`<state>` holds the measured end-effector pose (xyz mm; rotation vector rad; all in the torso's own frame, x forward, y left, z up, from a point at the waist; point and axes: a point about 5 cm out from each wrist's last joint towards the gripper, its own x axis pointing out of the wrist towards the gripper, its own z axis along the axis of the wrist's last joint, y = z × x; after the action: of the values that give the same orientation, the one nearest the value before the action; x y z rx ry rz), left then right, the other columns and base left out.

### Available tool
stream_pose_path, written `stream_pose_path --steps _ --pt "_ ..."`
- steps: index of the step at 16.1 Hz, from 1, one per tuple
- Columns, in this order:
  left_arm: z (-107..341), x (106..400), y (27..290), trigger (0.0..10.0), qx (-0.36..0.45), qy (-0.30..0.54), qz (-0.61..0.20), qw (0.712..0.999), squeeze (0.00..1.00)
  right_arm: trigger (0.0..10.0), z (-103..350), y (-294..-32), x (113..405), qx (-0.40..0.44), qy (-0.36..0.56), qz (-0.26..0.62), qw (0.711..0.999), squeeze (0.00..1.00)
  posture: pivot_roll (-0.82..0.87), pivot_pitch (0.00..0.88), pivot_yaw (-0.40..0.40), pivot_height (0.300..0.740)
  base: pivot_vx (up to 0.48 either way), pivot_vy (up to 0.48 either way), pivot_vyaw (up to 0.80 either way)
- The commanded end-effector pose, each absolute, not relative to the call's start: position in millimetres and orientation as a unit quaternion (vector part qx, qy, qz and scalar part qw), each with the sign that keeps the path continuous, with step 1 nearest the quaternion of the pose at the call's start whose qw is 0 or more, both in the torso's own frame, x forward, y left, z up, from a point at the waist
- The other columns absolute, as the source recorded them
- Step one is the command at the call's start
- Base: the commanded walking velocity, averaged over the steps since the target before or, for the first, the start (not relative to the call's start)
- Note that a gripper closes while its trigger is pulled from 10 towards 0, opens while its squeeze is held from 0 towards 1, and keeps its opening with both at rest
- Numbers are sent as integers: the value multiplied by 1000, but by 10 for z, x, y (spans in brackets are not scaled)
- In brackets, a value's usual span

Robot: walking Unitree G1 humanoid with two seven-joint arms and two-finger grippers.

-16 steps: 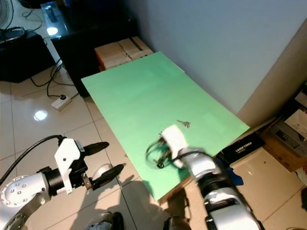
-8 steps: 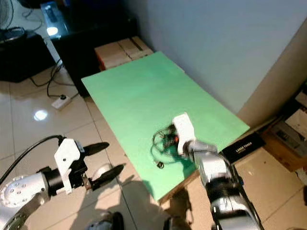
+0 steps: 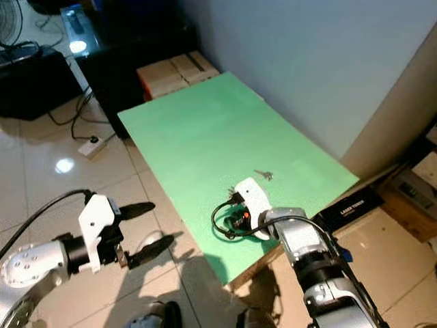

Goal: Hang keys on a hook

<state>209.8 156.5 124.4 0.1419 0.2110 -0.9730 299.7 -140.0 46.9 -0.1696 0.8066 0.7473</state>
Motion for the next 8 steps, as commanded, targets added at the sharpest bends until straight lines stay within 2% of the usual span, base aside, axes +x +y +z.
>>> stream_pose_path --steps 1,8 --pt "1227 2118 1588 10000 75 108 -472 871 0 10000 481 -1364 3006 -93 398 366 836 1000 37 159 81 740 0 0 0" --pt "1210 2134 1589 10000 72 110 -470 873 0 10000 415 -1315 2993 -96 431 387 810 1000 36 182 55 740 0 0 0"
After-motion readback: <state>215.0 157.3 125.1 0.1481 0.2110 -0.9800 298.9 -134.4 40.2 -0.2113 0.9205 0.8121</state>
